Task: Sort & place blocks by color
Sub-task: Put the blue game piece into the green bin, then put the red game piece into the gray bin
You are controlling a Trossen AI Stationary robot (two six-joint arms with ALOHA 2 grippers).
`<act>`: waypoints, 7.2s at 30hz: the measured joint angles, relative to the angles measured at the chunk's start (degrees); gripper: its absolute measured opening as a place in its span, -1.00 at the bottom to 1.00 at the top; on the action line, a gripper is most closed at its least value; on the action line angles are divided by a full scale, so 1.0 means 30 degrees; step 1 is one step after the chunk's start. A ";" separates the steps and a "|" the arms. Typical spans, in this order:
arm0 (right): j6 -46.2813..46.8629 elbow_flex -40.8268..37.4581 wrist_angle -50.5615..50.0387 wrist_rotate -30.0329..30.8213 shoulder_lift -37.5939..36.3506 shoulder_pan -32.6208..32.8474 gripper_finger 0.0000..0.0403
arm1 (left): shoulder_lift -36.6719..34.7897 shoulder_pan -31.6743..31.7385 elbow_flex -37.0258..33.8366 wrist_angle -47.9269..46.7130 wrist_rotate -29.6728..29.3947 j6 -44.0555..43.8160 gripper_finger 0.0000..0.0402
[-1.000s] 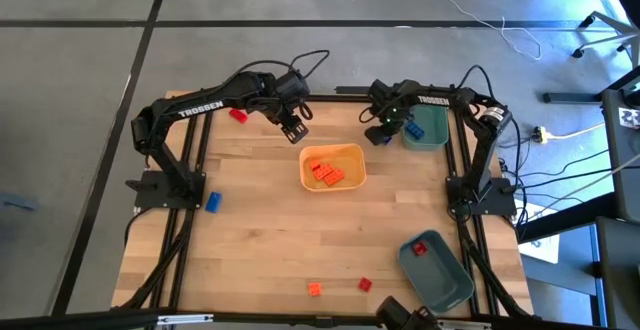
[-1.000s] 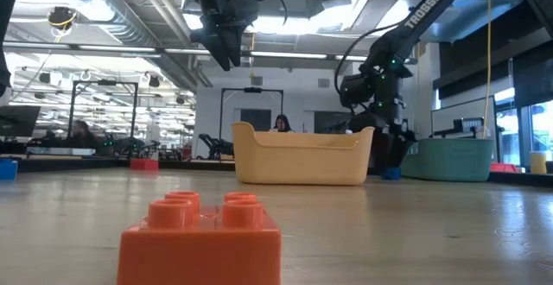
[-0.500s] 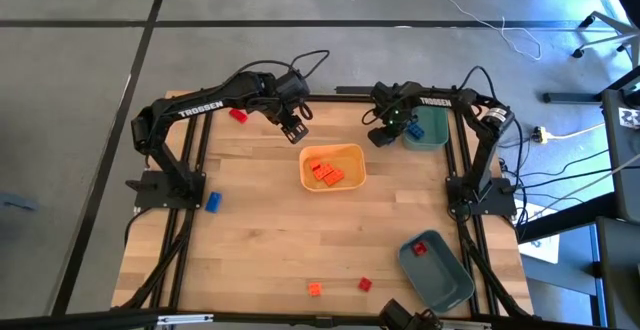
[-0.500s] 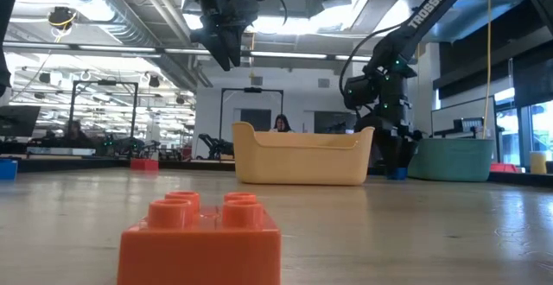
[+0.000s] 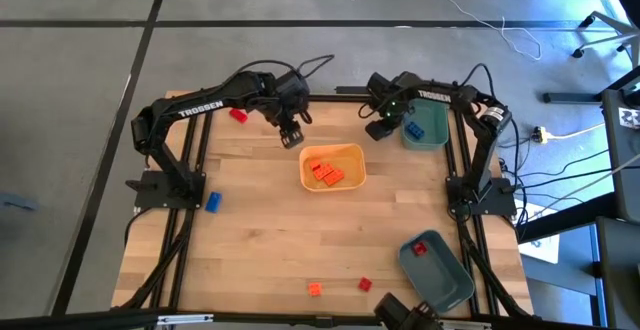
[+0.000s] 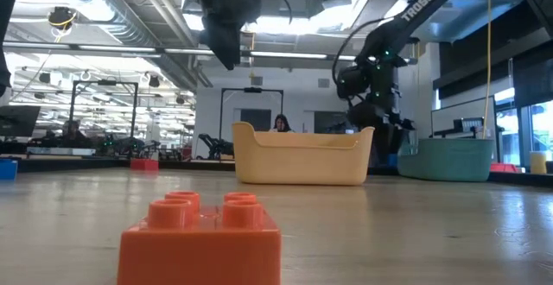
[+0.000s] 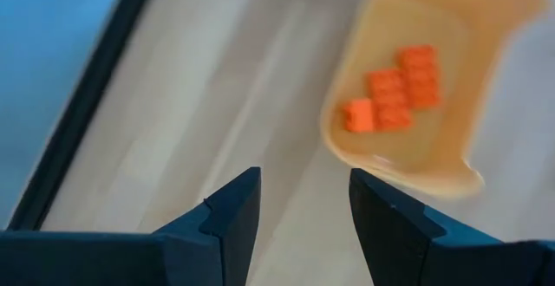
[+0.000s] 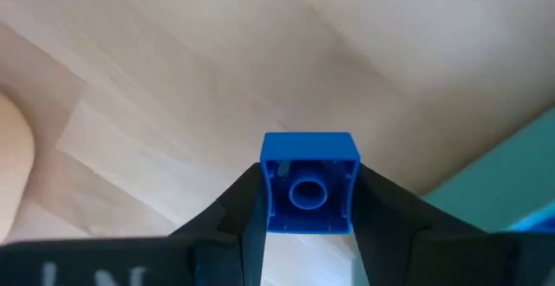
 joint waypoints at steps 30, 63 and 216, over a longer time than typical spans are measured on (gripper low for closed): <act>-0.0268 0.0738 -0.6202 0.6561 -0.0044 -0.3529 -0.35 | 0.0000 0.0015 0.0000 0.0026 0.2697 0.3043 -0.16; -0.1207 0.4219 -0.8235 0.3618 -0.4760 -0.3148 -0.01 | 0.0000 0.0015 0.0000 -0.0173 0.3077 0.2820 -0.16; -0.2220 0.4086 -0.4670 0.0968 -1.3916 0.5501 0.00 | 0.3924 1.1018 -1.0184 0.5689 -0.4374 -1.2554 -0.35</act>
